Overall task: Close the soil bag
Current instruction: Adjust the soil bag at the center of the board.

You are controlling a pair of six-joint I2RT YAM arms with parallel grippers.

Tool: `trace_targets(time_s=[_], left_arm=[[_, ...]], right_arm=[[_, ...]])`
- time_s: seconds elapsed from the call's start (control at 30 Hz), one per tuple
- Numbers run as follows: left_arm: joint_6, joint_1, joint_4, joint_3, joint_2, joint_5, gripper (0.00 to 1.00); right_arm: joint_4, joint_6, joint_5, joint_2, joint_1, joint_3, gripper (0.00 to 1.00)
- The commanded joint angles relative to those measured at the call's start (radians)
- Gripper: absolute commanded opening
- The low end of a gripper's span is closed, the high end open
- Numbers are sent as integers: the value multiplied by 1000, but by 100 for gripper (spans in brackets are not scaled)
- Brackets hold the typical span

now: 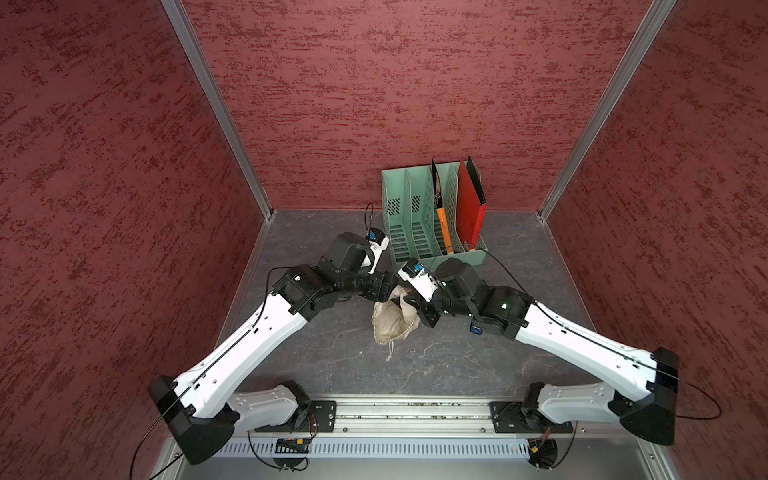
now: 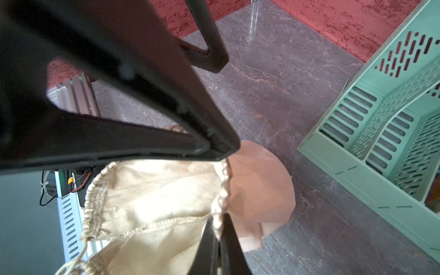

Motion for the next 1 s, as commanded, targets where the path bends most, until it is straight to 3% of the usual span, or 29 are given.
trace_targets(time_s=[0.0, 0.13, 0.27, 0.63, 0.77, 0.83, 0.9, 0.93, 0.97], left_arm=[[177, 24, 6, -45, -54, 123, 72], [270, 46, 84, -102, -113, 209, 76], [371, 61, 27, -60, -52, 240, 76], [607, 62, -11, 44, 101, 204, 75], [637, 66, -6, 75, 127, 193, 69], [651, 66, -19, 88, 140, 193, 64], [667, 66, -45, 104, 155, 203, 51], [672, 66, -63, 113, 164, 218, 37], [673, 65, -77, 124, 170, 231, 13]], right_arm=[[13, -11, -25, -4, -13, 30, 0], [5, -7, -33, -5, -14, 32, 0], [1, 0, -43, -13, -14, 27, 0], [0, 28, -39, -24, -14, 17, 0], [-1, 34, -36, -25, -14, 17, 0], [-1, 37, -30, -29, -14, 12, 0], [1, 41, -25, -34, -13, 8, 0], [1, 46, -23, -36, -14, 6, 0], [2, 51, -18, -37, -14, 3, 0]])
